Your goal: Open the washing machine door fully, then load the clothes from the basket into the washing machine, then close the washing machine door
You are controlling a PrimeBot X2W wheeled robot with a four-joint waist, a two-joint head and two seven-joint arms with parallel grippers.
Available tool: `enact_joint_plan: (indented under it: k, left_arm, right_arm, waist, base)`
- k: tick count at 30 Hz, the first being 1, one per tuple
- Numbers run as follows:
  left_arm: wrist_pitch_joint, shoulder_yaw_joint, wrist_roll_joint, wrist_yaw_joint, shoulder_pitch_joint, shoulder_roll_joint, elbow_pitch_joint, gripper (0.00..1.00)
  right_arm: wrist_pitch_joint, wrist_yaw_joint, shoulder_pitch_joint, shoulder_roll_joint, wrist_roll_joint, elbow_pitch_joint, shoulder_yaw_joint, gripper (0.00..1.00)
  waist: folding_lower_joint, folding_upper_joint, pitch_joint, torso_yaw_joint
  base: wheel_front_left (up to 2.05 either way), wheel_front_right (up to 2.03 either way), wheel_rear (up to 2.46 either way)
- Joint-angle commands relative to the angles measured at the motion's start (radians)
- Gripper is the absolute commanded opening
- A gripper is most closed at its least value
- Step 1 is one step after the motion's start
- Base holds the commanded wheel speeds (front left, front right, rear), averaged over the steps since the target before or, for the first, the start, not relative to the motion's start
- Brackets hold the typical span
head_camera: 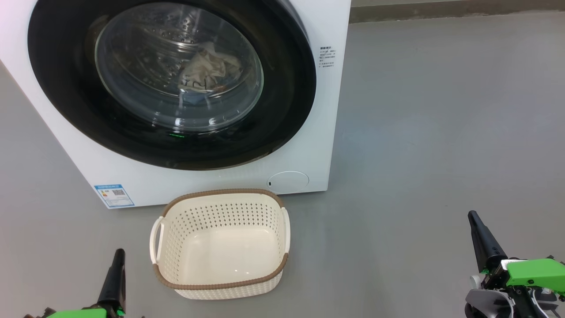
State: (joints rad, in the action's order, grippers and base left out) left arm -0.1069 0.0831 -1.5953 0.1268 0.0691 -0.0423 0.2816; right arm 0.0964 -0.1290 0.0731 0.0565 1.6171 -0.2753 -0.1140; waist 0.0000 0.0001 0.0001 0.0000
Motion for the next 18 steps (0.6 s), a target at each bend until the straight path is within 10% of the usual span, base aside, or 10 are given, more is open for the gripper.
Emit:
enact_joint_plan:
  k: [1, 18]
  left_arm:
    - [-0.007, 0.033, -0.012, 0.002, 0.047, -0.008, -0.032, 0.00]
    - [-0.007, 0.033, -0.012, 0.002, 0.047, -0.008, -0.032, 0.00]
  right_arm:
    - [0.005, -0.002, 0.042, 0.005, 0.003, 0.024, 0.014, 0.00]
    - [0.006, -0.002, 0.042, 0.004, 0.002, 0.024, 0.013, 0.00]
  waist:
    - [0.0000, -0.0001, 0.000, 0.000]
    - [0.0000, -0.0001, 0.000, 0.000]
  base:
    - [0.00, 0.00, 0.00]
    - [0.00, 0.00, 0.00]
